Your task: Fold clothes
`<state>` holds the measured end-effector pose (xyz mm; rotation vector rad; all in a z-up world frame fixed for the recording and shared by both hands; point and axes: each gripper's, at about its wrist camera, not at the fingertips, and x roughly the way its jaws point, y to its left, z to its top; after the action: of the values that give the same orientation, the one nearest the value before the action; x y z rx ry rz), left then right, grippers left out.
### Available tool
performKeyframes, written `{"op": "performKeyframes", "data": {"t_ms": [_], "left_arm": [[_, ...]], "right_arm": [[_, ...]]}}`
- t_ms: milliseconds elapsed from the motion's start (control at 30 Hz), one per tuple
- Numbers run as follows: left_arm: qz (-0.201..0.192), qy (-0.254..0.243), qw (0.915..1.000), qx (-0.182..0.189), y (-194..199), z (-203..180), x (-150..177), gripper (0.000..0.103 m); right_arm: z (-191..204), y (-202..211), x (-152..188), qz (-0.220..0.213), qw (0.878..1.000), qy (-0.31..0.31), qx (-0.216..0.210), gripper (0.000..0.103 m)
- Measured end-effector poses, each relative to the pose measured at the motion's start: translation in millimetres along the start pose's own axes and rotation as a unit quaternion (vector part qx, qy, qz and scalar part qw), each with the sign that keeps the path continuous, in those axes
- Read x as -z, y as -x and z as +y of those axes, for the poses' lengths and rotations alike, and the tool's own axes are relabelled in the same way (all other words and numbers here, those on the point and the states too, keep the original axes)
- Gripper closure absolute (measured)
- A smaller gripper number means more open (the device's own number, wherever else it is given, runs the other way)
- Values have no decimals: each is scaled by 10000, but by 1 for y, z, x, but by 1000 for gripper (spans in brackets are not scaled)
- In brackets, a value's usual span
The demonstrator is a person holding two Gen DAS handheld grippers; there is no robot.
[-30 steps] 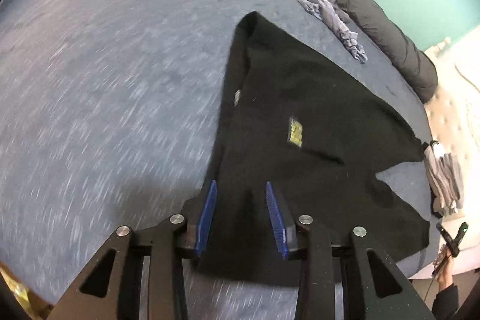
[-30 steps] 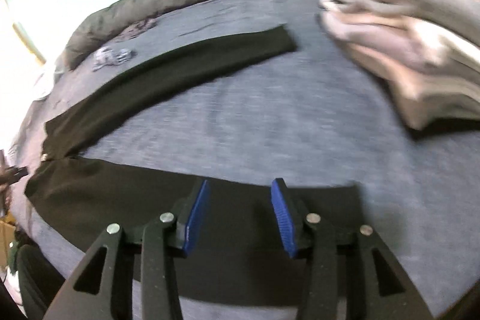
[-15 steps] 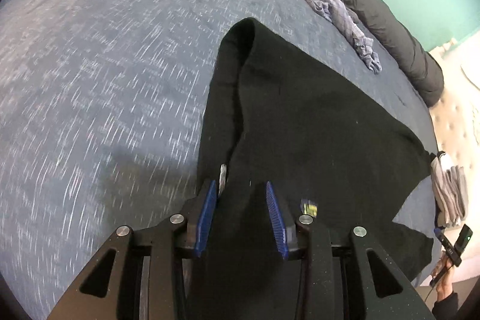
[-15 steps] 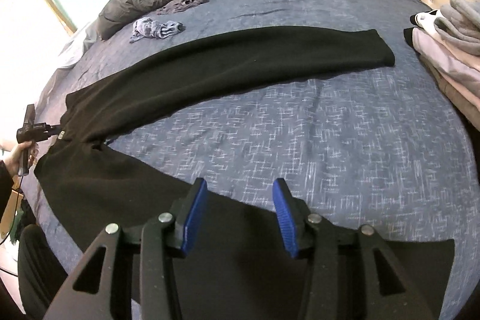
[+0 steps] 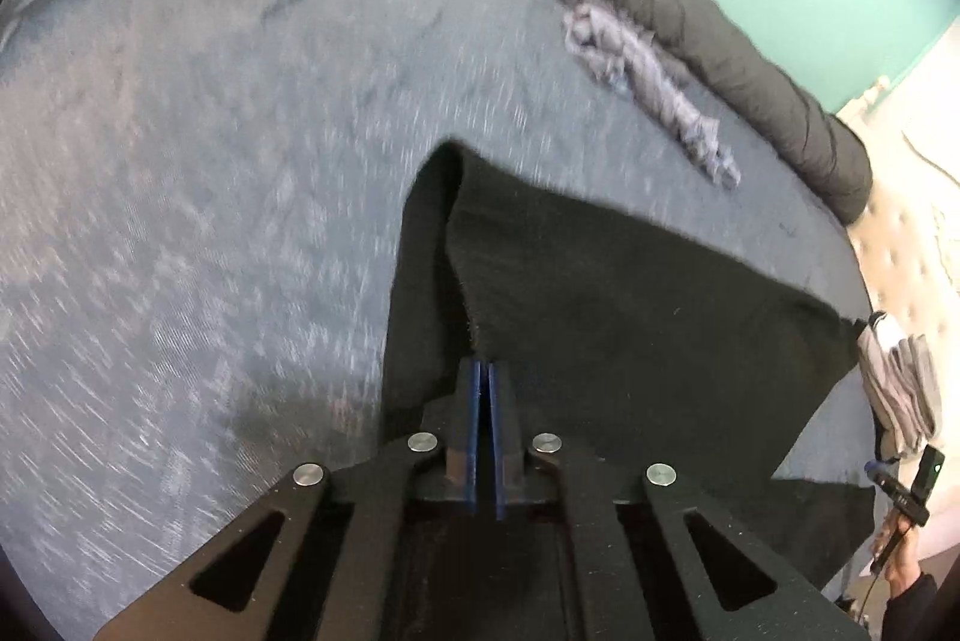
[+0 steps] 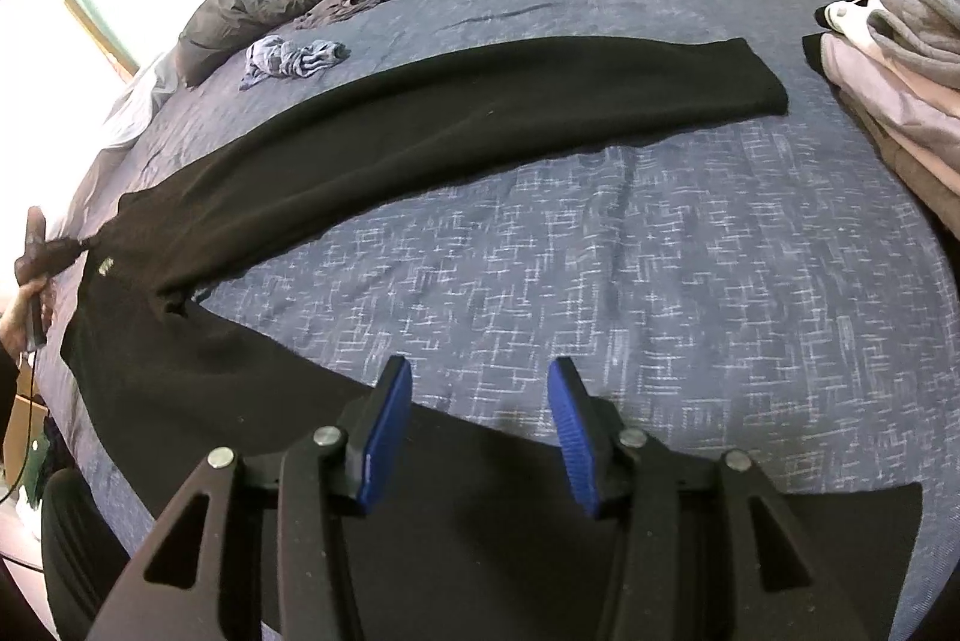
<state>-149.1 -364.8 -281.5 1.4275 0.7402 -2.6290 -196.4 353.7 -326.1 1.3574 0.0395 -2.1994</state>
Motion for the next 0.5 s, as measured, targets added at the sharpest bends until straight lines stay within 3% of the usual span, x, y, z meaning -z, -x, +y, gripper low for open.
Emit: {"op": "performKeyframes", "data": {"t_ms": [200, 500], "left_arm": [[290, 243, 9988, -295, -24, 13, -8, 100], [72, 617, 9976, -299, -29, 26, -2, 100]], "right_arm": [[8, 0, 0, -5, 9999, 45, -110, 55], [10, -1, 3, 97, 9997, 70, -209, 54]]}}
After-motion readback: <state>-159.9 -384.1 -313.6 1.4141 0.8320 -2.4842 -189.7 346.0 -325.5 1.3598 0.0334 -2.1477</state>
